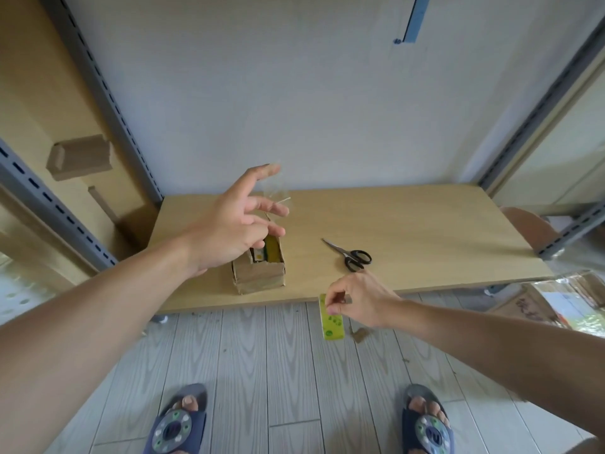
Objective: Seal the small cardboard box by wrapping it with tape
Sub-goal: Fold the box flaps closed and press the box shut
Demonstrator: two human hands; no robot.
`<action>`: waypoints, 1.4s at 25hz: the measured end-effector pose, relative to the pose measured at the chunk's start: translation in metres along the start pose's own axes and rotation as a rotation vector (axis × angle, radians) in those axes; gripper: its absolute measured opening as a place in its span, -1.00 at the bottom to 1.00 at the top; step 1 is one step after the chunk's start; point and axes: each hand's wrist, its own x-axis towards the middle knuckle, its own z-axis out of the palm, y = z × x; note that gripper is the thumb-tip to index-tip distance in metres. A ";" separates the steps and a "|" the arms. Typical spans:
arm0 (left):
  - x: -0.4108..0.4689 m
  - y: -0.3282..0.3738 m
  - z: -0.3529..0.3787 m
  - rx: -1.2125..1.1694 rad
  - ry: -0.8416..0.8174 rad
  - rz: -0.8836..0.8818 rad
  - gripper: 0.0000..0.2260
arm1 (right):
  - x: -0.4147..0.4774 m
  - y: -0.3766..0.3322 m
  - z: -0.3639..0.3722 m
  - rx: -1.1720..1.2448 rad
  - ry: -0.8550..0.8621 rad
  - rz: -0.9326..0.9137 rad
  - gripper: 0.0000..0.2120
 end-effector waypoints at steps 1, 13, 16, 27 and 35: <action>0.003 -0.001 0.000 -0.003 -0.001 -0.005 -0.22 | 0.005 0.005 0.004 -0.003 -0.035 -0.002 -0.97; 0.025 0.002 0.027 -0.010 -0.107 0.036 -0.28 | 0.061 0.053 0.025 0.048 0.043 0.137 -0.93; 0.024 0.003 0.035 0.014 -0.146 0.029 -0.29 | 0.064 0.057 0.029 0.092 0.087 0.187 -0.91; 0.025 0.001 0.038 0.031 -0.157 0.018 -0.28 | 0.072 0.064 0.042 0.152 0.186 0.262 -0.88; 0.025 -0.001 0.039 0.007 -0.149 0.004 -0.27 | 0.075 0.068 0.039 0.196 0.293 0.405 -0.44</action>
